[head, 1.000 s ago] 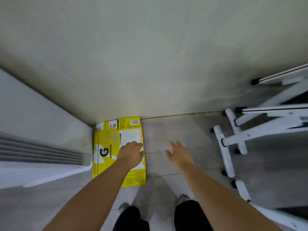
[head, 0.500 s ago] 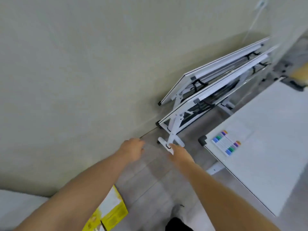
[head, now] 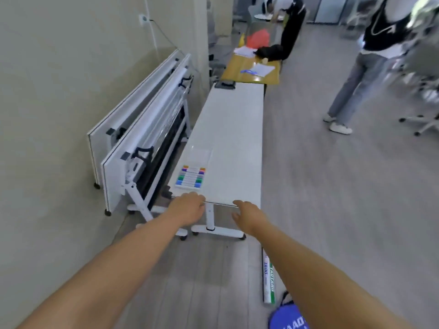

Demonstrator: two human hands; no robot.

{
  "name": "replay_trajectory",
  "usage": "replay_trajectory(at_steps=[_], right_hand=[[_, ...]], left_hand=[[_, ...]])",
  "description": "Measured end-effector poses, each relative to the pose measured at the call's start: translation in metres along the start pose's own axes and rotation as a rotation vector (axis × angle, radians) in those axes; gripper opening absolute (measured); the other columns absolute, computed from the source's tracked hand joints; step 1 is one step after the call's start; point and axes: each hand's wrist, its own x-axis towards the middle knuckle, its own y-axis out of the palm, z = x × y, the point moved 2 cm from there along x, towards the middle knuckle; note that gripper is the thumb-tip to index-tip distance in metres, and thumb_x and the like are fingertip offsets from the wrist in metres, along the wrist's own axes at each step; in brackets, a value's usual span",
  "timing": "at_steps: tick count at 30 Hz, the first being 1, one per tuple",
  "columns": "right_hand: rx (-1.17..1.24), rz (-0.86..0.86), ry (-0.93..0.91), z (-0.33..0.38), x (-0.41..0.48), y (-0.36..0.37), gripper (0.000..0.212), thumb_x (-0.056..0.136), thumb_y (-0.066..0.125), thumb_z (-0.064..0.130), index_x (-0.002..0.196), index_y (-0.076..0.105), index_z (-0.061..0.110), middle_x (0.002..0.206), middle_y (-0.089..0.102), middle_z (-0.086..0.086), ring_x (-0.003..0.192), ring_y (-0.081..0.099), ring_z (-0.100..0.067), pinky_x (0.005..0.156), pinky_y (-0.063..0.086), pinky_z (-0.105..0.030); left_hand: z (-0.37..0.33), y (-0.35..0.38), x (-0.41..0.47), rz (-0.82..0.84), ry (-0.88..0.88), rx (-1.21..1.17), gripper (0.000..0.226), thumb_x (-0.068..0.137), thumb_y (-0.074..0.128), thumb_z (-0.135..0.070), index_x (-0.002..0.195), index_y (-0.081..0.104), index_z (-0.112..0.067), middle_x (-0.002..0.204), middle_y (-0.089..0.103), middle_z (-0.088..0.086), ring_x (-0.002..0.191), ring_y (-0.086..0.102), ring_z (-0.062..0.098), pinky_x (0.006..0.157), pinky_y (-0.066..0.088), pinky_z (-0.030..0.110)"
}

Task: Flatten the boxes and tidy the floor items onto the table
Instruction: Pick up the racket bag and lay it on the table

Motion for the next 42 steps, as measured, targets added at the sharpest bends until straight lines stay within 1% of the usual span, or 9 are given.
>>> replay_trajectory(at_steps=[7,10,12,19,24,28,31,36,42], right_hand=[[0.102,-0.135,0.328,-0.228,-0.082,-0.054,0.052,0.101,0.044,0.035,0.150,0.036,0.018,0.150,0.042,-0.014,0.136,0.042,-0.030,0.111,0.034,-0.037],[0.140,-0.185,0.454,-0.299,-0.119,-0.061,0.052,0.100,0.046,0.034,0.148,0.038,0.018,0.149,0.044,-0.013,0.135,0.043,-0.029,0.110,0.035,-0.036],[0.172,-0.201,0.543,-0.336,-0.140,-0.062,0.051,0.100,0.045,0.035,0.148,0.038,0.020,0.149,0.043,-0.012,0.135,0.043,-0.029,0.110,0.035,-0.037],[0.320,-0.267,0.790,-0.414,-0.191,-0.051,0.048,0.101,0.045,0.030,0.147,0.040,0.016,0.147,0.046,-0.014,0.135,0.043,-0.031,0.111,0.035,-0.038],[0.393,-0.332,1.001,-0.437,-0.237,-0.054,0.048,0.101,0.044,0.028,0.147,0.040,0.015,0.149,0.043,-0.013,0.136,0.042,-0.030,0.110,0.034,-0.037],[0.433,-0.379,1.115,-0.455,-0.271,-0.056,0.046,0.099,0.044,0.025,0.144,0.045,0.013,0.147,0.047,-0.013,0.134,0.045,-0.031,0.110,0.037,-0.038],[0.444,-0.382,1.157,-0.468,-0.293,-0.055,0.045,0.100,0.044,0.026,0.143,0.046,0.013,0.146,0.048,-0.013,0.133,0.045,-0.031,0.109,0.038,-0.038],[0.425,-0.343,1.126,-0.510,-0.326,-0.047,0.044,0.100,0.044,0.024,0.143,0.046,0.010,0.147,0.047,-0.014,0.134,0.044,-0.031,0.108,0.036,-0.035],[0.356,-0.219,0.945,-0.573,-0.360,-0.047,0.046,0.100,0.044,0.026,0.144,0.044,0.012,0.148,0.045,-0.013,0.134,0.045,-0.030,0.108,0.037,-0.035]], left_hand=[[-0.201,0.034,0.063,0.029,0.321,0.083,0.039,0.103,0.041,-0.033,0.140,0.050,-0.024,0.137,0.052,0.006,0.118,0.053,0.028,0.095,0.044,0.041],[-0.272,0.049,0.076,0.094,0.416,0.085,0.044,0.103,0.041,-0.032,0.146,0.045,-0.021,0.145,0.048,0.007,0.127,0.049,0.029,0.102,0.042,0.038],[-0.310,0.059,0.084,0.119,0.485,0.133,0.045,0.103,0.042,-0.032,0.147,0.045,-0.021,0.144,0.049,0.008,0.129,0.049,0.029,0.103,0.043,0.038],[-0.402,0.083,0.145,0.228,0.730,0.338,0.045,0.100,0.043,-0.036,0.144,0.046,-0.024,0.139,0.052,0.008,0.125,0.052,0.032,0.101,0.046,0.043],[-0.464,0.080,0.185,0.224,0.868,0.379,0.044,0.100,0.045,-0.036,0.143,0.048,-0.026,0.140,0.051,0.007,0.127,0.051,0.030,0.101,0.045,0.039],[-0.516,0.076,0.199,0.234,0.974,0.408,0.044,0.100,0.045,-0.036,0.142,0.050,-0.025,0.142,0.052,0.005,0.129,0.051,0.028,0.102,0.045,0.038],[-0.547,0.081,0.194,0.252,0.991,0.430,0.043,0.100,0.044,-0.036,0.142,0.049,-0.026,0.143,0.051,0.004,0.129,0.050,0.028,0.103,0.045,0.039],[-0.591,0.104,0.161,0.258,0.991,0.454,0.044,0.101,0.041,-0.036,0.144,0.047,-0.026,0.144,0.048,0.004,0.130,0.049,0.028,0.103,0.043,0.039],[-0.619,0.134,0.104,0.277,0.810,0.341,0.045,0.102,0.042,-0.035,0.146,0.045,-0.027,0.143,0.050,0.005,0.127,0.051,0.029,0.100,0.045,0.040]])
